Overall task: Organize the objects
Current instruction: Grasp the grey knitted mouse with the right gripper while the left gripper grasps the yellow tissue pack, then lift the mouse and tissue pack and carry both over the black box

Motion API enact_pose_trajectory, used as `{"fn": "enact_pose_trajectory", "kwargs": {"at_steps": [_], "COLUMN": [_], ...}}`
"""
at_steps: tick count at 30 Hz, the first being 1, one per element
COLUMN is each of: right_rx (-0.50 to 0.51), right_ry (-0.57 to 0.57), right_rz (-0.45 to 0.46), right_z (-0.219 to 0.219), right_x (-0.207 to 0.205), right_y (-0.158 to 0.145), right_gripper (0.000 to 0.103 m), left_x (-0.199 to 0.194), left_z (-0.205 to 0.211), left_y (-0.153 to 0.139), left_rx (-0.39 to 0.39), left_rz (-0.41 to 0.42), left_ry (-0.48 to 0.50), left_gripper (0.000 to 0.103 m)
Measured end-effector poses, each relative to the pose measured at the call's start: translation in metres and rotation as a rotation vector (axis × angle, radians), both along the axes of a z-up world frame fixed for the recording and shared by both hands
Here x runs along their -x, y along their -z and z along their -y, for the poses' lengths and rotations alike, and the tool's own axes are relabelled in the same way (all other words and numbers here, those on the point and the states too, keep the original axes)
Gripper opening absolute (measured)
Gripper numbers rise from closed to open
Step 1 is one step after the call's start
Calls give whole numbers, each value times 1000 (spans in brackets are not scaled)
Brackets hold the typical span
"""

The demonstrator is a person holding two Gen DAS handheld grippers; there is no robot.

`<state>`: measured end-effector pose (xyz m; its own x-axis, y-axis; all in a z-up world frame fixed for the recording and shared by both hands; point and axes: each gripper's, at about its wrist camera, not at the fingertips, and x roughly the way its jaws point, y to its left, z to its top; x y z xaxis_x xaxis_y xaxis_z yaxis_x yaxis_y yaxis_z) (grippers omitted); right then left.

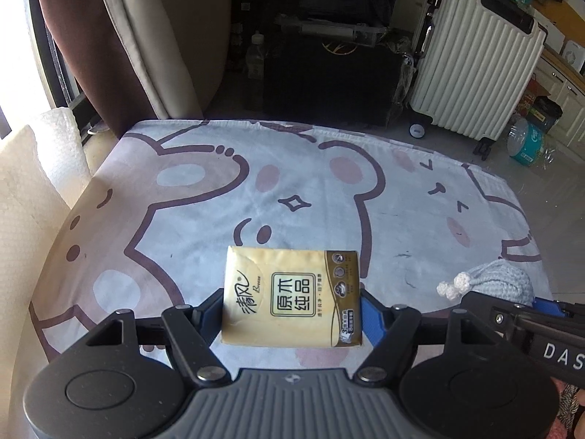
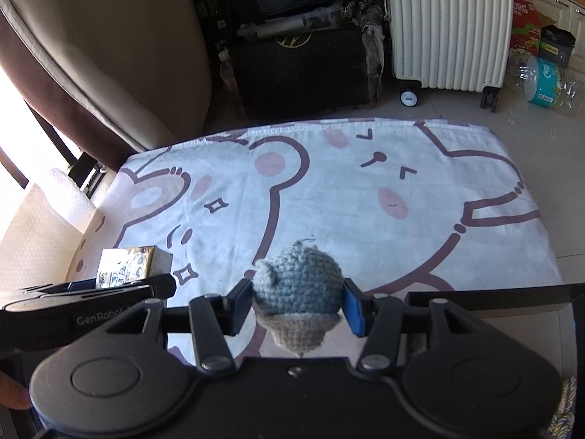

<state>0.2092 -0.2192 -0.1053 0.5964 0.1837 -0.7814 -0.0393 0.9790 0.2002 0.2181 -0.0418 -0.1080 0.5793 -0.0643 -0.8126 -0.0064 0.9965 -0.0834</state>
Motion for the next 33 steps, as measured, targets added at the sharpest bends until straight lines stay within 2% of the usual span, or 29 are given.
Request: {"fn": "enact_pose_trajectory", "kwargs": {"at_steps": [12,33], "right_rx": [2,25], "right_ry": [46,93], "right_rz": [53,92], "right_z": [20,54], "right_x": [23,66], "right_y": [-28,-61], "right_gripper": [53,53], "left_x": [25,56], "left_z": [8,36], "left_y": [-26,-56], "left_rx": [-11,7], "left_rz": [22,51], "left_ry": [27,64], "left_gripper": [74,74]}}
